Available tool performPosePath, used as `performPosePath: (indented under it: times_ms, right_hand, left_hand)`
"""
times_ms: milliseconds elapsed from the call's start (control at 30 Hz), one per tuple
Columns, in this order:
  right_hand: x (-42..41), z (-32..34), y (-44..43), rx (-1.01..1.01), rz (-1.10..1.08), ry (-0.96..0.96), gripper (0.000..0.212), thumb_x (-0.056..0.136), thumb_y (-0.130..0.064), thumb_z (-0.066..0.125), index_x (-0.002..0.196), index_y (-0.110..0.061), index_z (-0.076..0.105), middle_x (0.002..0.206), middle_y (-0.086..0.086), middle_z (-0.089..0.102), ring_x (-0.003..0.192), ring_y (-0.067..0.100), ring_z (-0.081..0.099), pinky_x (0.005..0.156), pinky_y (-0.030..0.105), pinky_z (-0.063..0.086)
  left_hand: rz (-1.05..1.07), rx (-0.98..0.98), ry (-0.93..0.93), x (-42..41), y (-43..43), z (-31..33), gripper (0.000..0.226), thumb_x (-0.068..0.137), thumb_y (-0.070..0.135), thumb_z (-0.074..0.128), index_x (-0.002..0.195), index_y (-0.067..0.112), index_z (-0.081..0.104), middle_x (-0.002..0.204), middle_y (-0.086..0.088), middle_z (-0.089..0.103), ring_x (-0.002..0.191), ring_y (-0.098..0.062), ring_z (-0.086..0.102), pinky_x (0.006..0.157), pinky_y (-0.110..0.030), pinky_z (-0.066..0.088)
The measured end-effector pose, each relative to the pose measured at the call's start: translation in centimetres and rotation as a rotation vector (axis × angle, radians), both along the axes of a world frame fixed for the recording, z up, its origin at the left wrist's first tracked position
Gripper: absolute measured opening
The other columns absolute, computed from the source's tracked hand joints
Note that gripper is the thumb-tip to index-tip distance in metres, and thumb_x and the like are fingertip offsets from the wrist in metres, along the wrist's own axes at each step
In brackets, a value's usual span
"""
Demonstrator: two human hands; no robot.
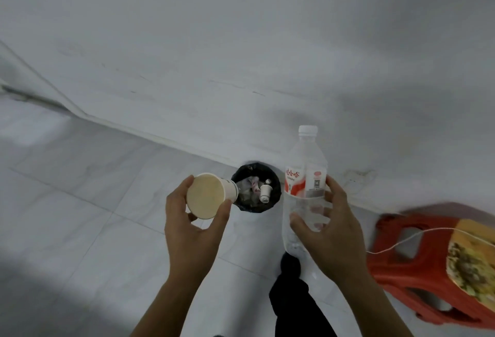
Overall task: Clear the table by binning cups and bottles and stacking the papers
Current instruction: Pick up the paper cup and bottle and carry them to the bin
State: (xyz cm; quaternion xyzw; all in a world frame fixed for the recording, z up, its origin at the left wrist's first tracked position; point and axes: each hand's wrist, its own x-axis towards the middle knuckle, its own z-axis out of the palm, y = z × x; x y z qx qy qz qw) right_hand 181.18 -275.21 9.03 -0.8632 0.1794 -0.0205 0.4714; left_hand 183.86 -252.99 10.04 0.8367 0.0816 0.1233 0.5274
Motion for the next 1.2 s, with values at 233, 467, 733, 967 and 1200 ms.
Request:
performPosePath:
  times_ms: [233, 467, 733, 967, 1200]
  right_hand:
    - [13.6, -4.8, -4.9, -0.070, 0.181, 0.181, 0.089, 0.076, -0.054, 0.071, 0.149, -0.039, 0.022, 0.139, -0.010, 0.053, 0.114, 0.013, 0.060, 0.092, 0.044, 0.054]
    - [22.0, -20.3, -5.0, 0.084, 0.164, 0.482, 0.074, 0.081, -0.044, 0.075, 0.143, -0.037, 0.036, 0.130, -0.010, 0.056, 0.102, 0.010, 0.062, 0.087, 0.034, 0.052]
    - [26.9, -46.6, -1.8, 0.196, 0.108, 0.723, 0.057, 0.079, -0.050, 0.075, 0.127, -0.033, 0.052, 0.115, -0.010, 0.063, 0.098, 0.009, 0.063, 0.082, 0.033, 0.052]
    - [29.8, -63.1, 0.1, 0.303, 0.046, 0.702, 0.074, 0.090, -0.052, 0.062, 0.152, -0.024, 0.031, 0.123, -0.010, 0.051, 0.102, 0.009, 0.051, 0.068, 0.016, 0.039]
    - [26.6, -64.5, 0.3, 0.210, 0.159, 0.499, 0.030, 0.101, -0.048, 0.045, 0.127, -0.034, 0.050, 0.114, -0.019, 0.059, 0.099, -0.010, 0.057, 0.076, 0.002, 0.041]
  left_hand:
    - [0.096, 0.005, 0.164, 9.4, -3.8, -5.2, 0.077, 0.074, 0.027, 0.083, 0.139, 0.028, 0.042, 0.125, 0.024, 0.045, 0.115, 0.008, 0.048, 0.084, -0.018, 0.046]
    - [0.064, 0.036, 0.476, 17.9, -4.5, -22.1, 0.080, 0.073, 0.021, 0.084, 0.141, 0.019, 0.040, 0.130, 0.010, 0.038, 0.114, -0.006, 0.046, 0.097, -0.043, 0.051]
    - [0.003, 0.116, 0.652, 23.0, -5.2, -47.7, 0.079, 0.071, 0.022, 0.084, 0.138, 0.020, 0.043, 0.131, -0.003, 0.042, 0.101, -0.005, 0.039, 0.081, -0.015, 0.036]
    - [-0.110, 0.189, 0.770, 22.4, -4.9, -64.2, 0.084, 0.082, 0.030, 0.075, 0.151, 0.015, 0.029, 0.147, -0.009, 0.039, 0.131, -0.025, 0.042, 0.105, -0.037, 0.040]
    - [-0.178, 0.299, 0.692, 19.7, -5.5, -65.6, 0.070, 0.098, 0.043, 0.052, 0.154, 0.013, 0.024, 0.161, -0.008, 0.023, 0.147, -0.023, 0.022, 0.112, -0.040, 0.030]
